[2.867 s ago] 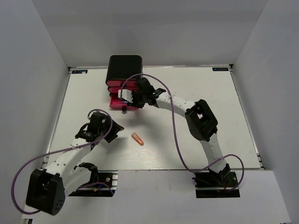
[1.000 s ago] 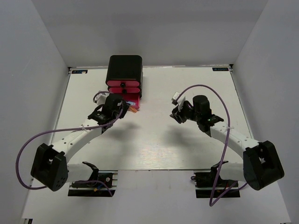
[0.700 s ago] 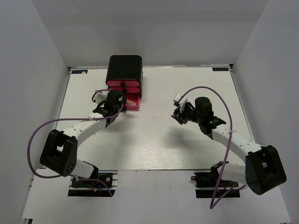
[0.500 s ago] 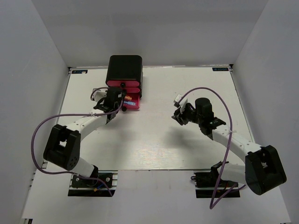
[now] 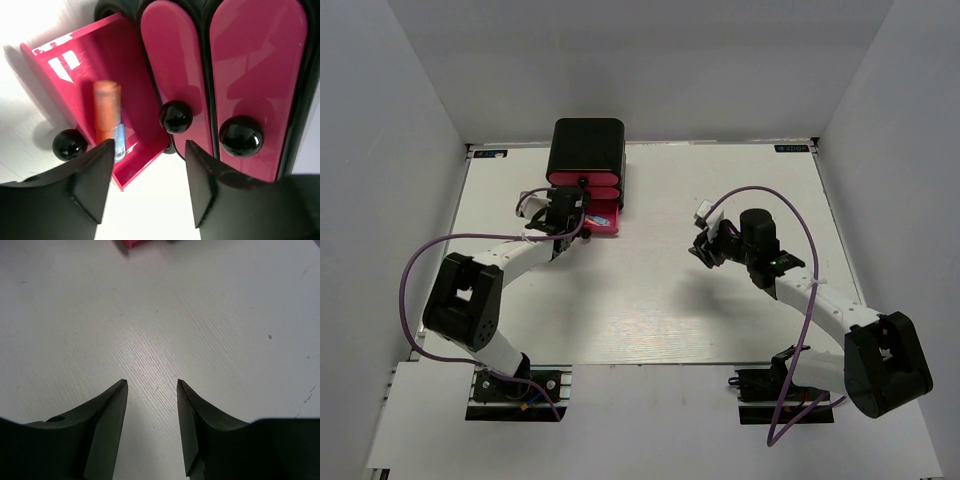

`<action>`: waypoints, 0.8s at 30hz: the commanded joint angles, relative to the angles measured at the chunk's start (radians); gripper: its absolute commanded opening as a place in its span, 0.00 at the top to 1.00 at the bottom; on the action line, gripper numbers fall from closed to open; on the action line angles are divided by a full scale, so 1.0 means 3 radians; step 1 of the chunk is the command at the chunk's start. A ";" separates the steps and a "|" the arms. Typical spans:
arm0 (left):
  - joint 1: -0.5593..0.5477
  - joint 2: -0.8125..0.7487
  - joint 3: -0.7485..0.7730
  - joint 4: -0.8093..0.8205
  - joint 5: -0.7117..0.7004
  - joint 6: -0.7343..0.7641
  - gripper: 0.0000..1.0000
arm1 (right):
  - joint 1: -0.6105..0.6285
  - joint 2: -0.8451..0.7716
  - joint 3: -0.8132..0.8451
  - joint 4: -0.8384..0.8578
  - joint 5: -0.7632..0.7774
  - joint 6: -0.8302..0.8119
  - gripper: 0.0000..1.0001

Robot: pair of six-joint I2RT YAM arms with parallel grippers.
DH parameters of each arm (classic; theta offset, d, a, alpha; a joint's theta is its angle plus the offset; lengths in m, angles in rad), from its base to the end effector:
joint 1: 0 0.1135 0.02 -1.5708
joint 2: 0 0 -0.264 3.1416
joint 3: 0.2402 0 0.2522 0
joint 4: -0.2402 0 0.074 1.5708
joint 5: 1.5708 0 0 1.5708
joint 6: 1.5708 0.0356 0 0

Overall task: Sort the stationery into containers
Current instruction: Place the stationery in the storage box, then close the drawer in the storage box.

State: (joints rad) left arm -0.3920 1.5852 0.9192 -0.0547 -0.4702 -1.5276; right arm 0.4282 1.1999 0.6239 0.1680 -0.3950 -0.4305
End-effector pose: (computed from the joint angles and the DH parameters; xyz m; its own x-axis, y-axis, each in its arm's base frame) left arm 0.3138 -0.1123 0.2035 -0.0523 -0.9421 -0.3311 -0.6082 0.2931 -0.7377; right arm 0.2313 0.1206 0.2340 -0.0340 -0.4389 -0.8979 -0.7909 0.5610 -0.2443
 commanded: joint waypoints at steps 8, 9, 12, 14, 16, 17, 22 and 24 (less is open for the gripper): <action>0.0028 -0.0502 0.0009 0.0269 0.0339 0.0826 0.69 | -0.0052 -0.0119 -0.0055 0.0115 -0.0038 -0.0048 0.51; 0.0028 -0.0640 -0.0067 0.0320 0.0603 0.1060 0.81 | -0.0047 -0.0114 -0.0060 0.0120 -0.0038 -0.0058 0.51; 0.0028 -0.0789 -0.0139 0.0229 0.1044 0.1818 1.00 | -0.0052 -0.0114 -0.0090 0.0125 -0.0048 -0.0048 0.53; 0.0028 -0.0921 -0.0362 -0.0026 0.1091 0.1886 1.00 | -0.0052 -0.0104 -0.0101 0.0140 -0.0059 -0.0038 0.53; 0.0028 -0.1039 -0.0598 -0.0027 0.1127 0.1795 1.00 | -0.0052 -0.0098 -0.0096 0.0140 -0.0074 -0.0038 0.53; 0.0028 -0.1146 -0.0807 -0.0058 0.1127 0.1662 1.00 | -0.0062 -0.0088 -0.0096 0.0145 -0.0079 -0.0033 0.53; 0.0028 -0.1255 -0.1197 0.0141 0.1061 0.1543 0.87 | -0.0062 -0.0083 -0.0091 0.0110 -0.0084 -0.0038 0.53; 0.0028 -0.1153 -0.1198 0.0142 0.1015 0.1543 0.70 | -0.0062 -0.0083 -0.0091 0.0100 -0.0079 -0.0043 0.53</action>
State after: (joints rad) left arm -0.3870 1.2434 0.5491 -0.0456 -0.1650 -1.0679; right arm 0.4160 1.1862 0.5926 0.1749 -0.4004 -0.4343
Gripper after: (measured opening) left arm 0.258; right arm 0.474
